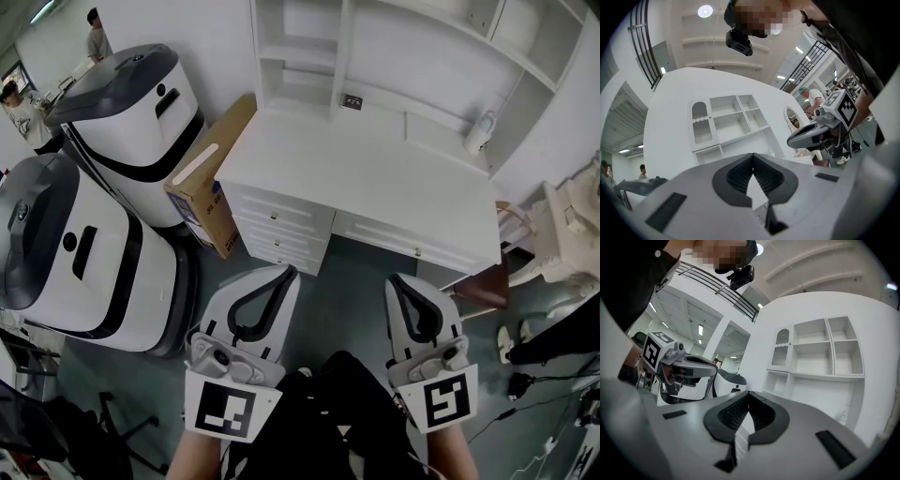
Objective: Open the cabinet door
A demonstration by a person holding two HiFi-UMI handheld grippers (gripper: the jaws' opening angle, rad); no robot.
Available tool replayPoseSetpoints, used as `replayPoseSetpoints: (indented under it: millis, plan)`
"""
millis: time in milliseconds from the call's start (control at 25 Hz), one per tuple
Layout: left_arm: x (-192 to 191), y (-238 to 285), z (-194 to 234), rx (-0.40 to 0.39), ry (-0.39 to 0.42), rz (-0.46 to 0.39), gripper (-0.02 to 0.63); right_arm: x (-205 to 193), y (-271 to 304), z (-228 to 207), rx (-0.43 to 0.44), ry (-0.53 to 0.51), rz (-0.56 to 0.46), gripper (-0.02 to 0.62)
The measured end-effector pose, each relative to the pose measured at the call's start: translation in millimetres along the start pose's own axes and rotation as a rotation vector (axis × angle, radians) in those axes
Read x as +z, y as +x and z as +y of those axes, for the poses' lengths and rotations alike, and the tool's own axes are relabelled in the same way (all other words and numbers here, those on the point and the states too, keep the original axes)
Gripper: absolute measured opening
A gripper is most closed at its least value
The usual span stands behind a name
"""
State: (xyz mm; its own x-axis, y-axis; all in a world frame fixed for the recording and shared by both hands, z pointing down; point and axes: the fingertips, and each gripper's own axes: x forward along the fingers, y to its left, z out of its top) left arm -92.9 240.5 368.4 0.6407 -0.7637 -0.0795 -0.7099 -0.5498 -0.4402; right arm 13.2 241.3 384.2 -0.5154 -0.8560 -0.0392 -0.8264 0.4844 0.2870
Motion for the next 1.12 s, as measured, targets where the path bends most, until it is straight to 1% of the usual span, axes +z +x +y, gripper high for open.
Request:
replayPoseSetpoints:
  millis: [280, 560, 920, 1120]
  plan:
    - [1, -2, -4, -0.024, -0.005, -0.012, -0.002, -6, -8, 3, -0.024, 0.014, 0.021, 0.002]
    - [-2, 7, -5, -0.034, -0.013, -0.015, -0.002, -8, -10, -6, -0.046, 0.012, 0.027, 0.003]
    - [-8, 33, 0, -0.029, -0.014, -0.009, -0.002, -14, 6, -30, -0.043, -0.014, 0.026, 0.003]
    - [-14, 55, 6, -0.021, -0.012, -0.005, -0.002, -21, 21, -48, -0.036, -0.003, 0.016, 0.003]
